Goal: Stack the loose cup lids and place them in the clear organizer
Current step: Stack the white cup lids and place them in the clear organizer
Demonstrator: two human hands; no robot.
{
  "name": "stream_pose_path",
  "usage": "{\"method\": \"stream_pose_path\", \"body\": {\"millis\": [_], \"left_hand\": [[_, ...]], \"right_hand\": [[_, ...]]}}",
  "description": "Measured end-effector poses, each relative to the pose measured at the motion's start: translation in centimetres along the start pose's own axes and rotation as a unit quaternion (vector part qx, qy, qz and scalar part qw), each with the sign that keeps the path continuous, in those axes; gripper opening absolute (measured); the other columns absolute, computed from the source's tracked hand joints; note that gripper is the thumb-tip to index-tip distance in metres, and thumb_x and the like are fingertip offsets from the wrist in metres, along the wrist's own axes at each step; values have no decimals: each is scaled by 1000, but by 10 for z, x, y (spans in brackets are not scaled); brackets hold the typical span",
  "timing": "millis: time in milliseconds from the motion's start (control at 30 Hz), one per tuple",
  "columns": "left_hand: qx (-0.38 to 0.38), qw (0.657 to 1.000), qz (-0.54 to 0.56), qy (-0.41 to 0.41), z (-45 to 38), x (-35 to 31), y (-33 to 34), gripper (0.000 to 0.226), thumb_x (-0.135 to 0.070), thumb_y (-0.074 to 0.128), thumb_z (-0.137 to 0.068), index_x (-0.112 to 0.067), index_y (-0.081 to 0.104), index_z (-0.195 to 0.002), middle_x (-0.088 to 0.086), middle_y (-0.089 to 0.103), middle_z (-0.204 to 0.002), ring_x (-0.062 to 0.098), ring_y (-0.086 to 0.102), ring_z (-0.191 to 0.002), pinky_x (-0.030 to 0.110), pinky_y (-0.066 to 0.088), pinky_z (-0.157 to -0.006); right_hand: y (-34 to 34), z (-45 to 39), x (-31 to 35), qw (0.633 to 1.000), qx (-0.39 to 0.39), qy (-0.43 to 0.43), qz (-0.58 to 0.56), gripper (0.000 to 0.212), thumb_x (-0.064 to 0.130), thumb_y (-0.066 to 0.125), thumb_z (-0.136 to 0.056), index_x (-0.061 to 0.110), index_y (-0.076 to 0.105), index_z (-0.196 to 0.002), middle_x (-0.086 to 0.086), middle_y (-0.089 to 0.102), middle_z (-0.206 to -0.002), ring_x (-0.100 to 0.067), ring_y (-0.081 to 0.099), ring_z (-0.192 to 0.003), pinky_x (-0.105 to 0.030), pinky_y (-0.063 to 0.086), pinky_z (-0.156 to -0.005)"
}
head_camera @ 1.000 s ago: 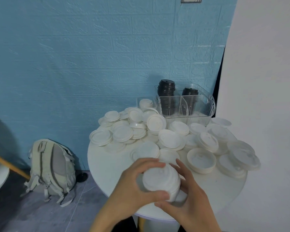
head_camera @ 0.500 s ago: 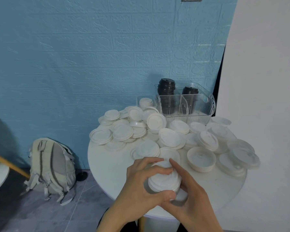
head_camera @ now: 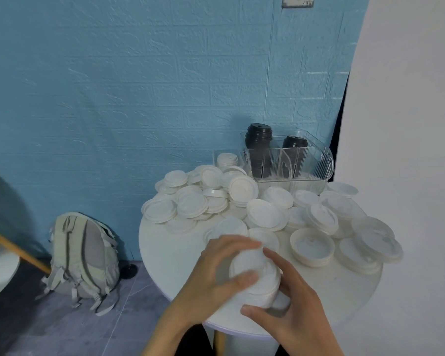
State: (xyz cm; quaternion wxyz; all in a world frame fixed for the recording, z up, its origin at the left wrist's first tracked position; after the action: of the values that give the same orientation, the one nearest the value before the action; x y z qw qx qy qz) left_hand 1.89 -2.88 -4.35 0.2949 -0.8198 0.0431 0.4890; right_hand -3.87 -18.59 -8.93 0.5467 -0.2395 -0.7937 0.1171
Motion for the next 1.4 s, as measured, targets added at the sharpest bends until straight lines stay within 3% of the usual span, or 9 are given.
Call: {"method": "stream_pose_path", "body": {"millis": [167, 400, 533, 633, 700, 800, 967, 1167, 1400], "left_hand": [[-155, 985, -66, -37, -36, 28, -32, 47, -64, 65, -79, -45, 66, -122, -23, 60, -127, 2, 51, -127, 37, 37, -113], [-30, 969, -205, -133, -67, 53, -23, 75, -86, 63, -60, -57, 57, -129, -18, 53, -144, 10, 43, -136, 32, 28, -115], [-47, 972, -195, -123, -64, 57, -23, 62, -68, 81, -69, -54, 61, -126, -21, 57, -138, 6, 47, -134, 33, 29, -115], [-73, 970, -199, -119, -61, 55, -25, 60, -83, 71, -58, -66, 57, -115, -25, 55, -135, 2, 44, -132, 35, 22, -114], [-99, 979, -147, -104, -59, 47, -30, 62, -83, 72, -57, -65, 60, -115, -26, 55, -133, -4, 46, -130, 37, 26, -118], [-132, 988, -4, -74, -50, 25, -39, 60, -58, 90, -65, -52, 69, -121, -22, 63, -130, -7, 53, -125, 32, 41, -114], [-38, 998, 41, -25, -21, -14, -16, 59, -51, 88, -64, -48, 72, -120, -19, 65, -130, -2, 56, -127, 10, 38, -104], [-27, 998, -32, -50, 1, -14, 9, 69, -54, 90, -57, -62, 62, -120, -31, 57, -133, 0, 51, -130, 22, 38, -106], [-18, 999, -27, -41, 3, -10, 15, 59, -47, 92, -61, -53, 68, -115, -28, 54, -137, 0, 50, -133, 32, 38, -113]], "right_hand": [[-1, 1, -1, 1000, 8, 10, -3, 103, 58, 91, -50, 65, 37, -137, 26, 63, -128, 3, 63, -115, -10, 47, -91], [-2, 0, 2, 1000, 3, 8, 5, 103, 61, 90, -49, 65, 36, -137, 30, 59, -130, 4, 62, -113, -7, 45, -87], [-4, 0, 4, 1000, 1, 8, 10, 102, 61, 89, -49, 65, 36, -137, 32, 56, -131, 5, 61, -114, -6, 45, -87], [-3, 0, 4, 1000, 2, 4, 16, 102, 61, 88, -50, 64, 35, -138, 31, 54, -134, 3, 61, -114, -6, 45, -88], [-3, 0, 4, 1000, 4, 2, 20, 102, 61, 89, -51, 64, 35, -138, 30, 54, -135, 2, 62, -114, -7, 46, -89], [-2, 1, 4, 1000, 8, 3, 19, 102, 61, 89, -52, 65, 35, -138, 29, 55, -134, 2, 62, -112, -7, 46, -89], [-2, 1, 4, 1000, 9, 3, 11, 102, 54, 91, -55, 66, 35, -138, 26, 61, -130, 3, 64, -112, -8, 47, -88], [1, 2, 0, 1000, 9, 21, 2, 106, 58, 92, -54, 69, 30, -139, 31, 61, -129, 8, 60, -117, -10, 48, -92], [2, 3, -2, 1000, 7, 20, -9, 112, 53, 92, -57, 64, 25, -146, 27, 63, -130, 8, 61, -116, -14, 50, -94]]}}
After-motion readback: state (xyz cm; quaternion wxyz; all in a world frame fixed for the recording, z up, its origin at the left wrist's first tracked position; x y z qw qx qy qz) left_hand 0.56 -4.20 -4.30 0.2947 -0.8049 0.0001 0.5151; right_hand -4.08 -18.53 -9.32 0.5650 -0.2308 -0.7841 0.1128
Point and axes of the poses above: each hand's wrist, its own z-axis away from the middle knuckle, its own y-axis out of the palm, x = y × z, the point moved 6 cm from there along -z, towards the middle knuckle
